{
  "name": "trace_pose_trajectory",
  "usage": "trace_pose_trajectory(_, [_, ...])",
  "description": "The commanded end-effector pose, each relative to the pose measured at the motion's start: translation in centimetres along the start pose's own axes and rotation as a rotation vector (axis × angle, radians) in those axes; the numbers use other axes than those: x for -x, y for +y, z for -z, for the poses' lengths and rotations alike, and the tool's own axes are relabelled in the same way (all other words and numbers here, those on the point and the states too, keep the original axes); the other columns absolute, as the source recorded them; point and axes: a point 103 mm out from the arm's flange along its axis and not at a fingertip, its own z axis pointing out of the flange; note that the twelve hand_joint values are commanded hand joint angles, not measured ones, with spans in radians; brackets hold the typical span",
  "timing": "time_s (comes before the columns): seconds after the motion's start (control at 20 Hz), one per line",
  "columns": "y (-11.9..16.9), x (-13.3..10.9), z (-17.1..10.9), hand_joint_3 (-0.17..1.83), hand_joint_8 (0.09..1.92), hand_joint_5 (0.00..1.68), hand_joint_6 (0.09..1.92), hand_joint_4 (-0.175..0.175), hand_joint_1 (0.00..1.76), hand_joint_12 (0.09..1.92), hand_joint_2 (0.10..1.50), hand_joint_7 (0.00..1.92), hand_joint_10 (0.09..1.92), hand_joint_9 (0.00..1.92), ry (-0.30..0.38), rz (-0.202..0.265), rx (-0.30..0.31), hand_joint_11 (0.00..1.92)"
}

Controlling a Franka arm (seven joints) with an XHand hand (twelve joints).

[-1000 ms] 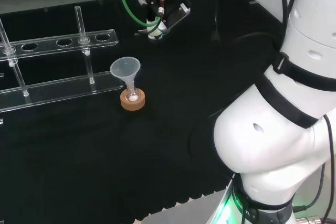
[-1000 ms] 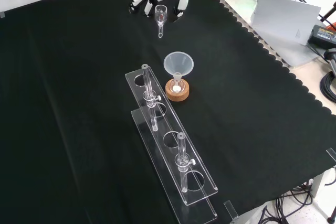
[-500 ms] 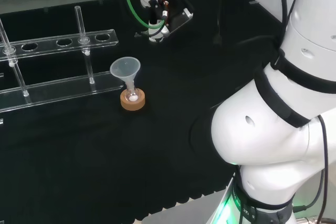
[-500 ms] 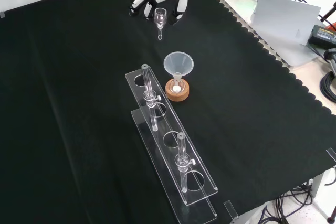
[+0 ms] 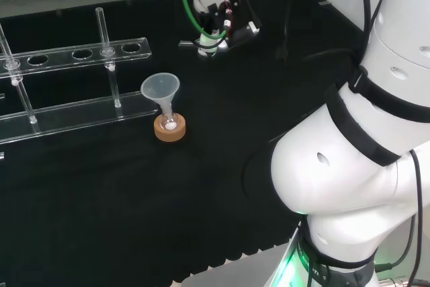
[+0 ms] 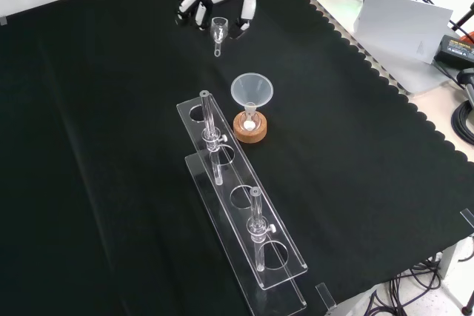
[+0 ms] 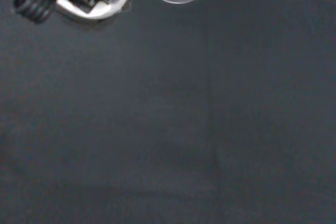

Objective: Put the weighing funnel back on the table.

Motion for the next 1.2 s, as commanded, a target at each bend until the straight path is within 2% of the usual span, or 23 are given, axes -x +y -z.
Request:
trace_pose_trajectory(0.05, [1.2, 1.2, -2.7, 0.68, 0.58, 1.35, 0.54, 0.175, 1.13, 1.17, 0.61, 0.45, 0.4, 0.82, 0.057, 0.002, -0.022, 0.64])
trace_pose_trajectory(0.8, [5.2, 0.2, -7.0, 0.68, 0.58, 1.35, 0.55, 0.175, 1.13, 1.16, 0.62, 0.45, 0.4, 0.82, 0.079, 0.037, -0.087, 0.64])
trace_pose_trajectory(1.2, [6.5, 0.5, -8.6, 0.68, 0.58, 1.35, 0.55, 0.175, 1.13, 1.16, 0.62, 0.45, 0.4, 0.82, 0.089, 0.044, -0.108, 0.64])
